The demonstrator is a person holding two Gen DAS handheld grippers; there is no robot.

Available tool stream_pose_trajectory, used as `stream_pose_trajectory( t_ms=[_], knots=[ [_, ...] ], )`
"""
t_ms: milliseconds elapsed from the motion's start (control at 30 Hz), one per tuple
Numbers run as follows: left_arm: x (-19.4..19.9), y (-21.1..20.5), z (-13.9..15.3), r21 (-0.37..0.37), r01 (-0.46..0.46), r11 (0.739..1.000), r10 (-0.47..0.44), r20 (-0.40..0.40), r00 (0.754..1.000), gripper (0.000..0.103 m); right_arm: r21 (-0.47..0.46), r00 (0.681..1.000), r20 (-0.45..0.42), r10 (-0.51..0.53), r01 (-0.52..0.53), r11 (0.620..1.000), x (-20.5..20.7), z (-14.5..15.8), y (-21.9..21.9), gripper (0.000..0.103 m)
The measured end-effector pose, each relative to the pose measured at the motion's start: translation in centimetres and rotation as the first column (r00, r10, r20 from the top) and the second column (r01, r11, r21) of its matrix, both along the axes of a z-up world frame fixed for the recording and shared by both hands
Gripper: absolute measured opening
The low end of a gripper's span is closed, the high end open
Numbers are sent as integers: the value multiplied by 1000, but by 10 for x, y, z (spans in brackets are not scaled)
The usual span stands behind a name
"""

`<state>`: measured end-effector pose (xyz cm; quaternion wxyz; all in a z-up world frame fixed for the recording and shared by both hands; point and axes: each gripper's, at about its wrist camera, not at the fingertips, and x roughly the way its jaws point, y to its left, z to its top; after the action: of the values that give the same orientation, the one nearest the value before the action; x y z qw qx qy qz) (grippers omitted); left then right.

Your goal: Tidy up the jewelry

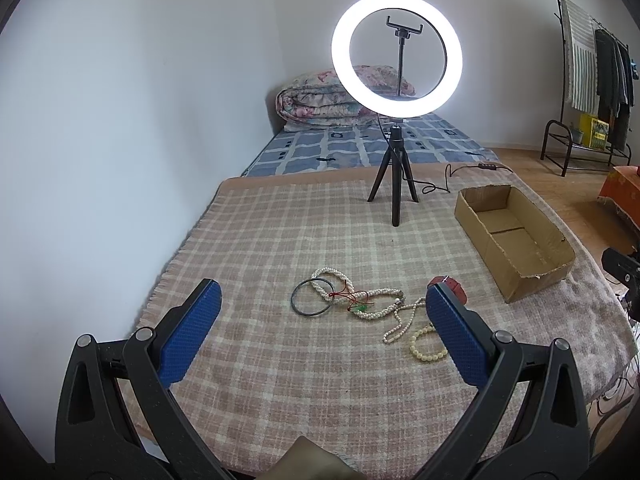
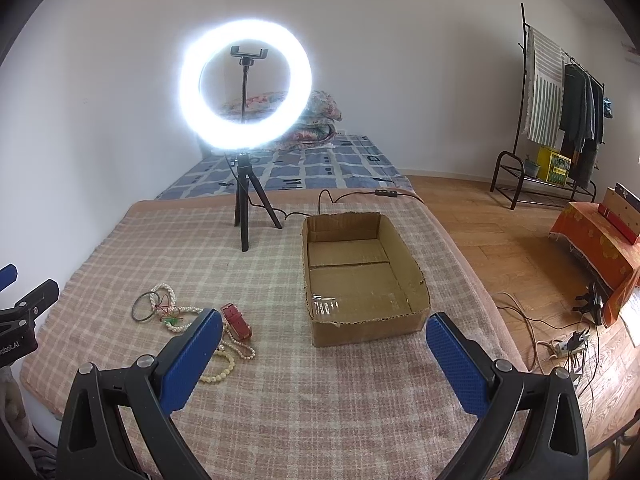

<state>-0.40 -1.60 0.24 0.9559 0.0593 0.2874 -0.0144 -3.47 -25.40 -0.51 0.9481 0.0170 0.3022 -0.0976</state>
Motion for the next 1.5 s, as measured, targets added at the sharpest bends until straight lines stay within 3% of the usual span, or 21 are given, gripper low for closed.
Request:
stream_pose_trajectory(
  t_ms=[1500],
  knots=[
    [7,7,-3,0,0,1000,0,-13,1000,103,0,1000,-11,4,-4,1000,1,-3,1,103]
  ],
)
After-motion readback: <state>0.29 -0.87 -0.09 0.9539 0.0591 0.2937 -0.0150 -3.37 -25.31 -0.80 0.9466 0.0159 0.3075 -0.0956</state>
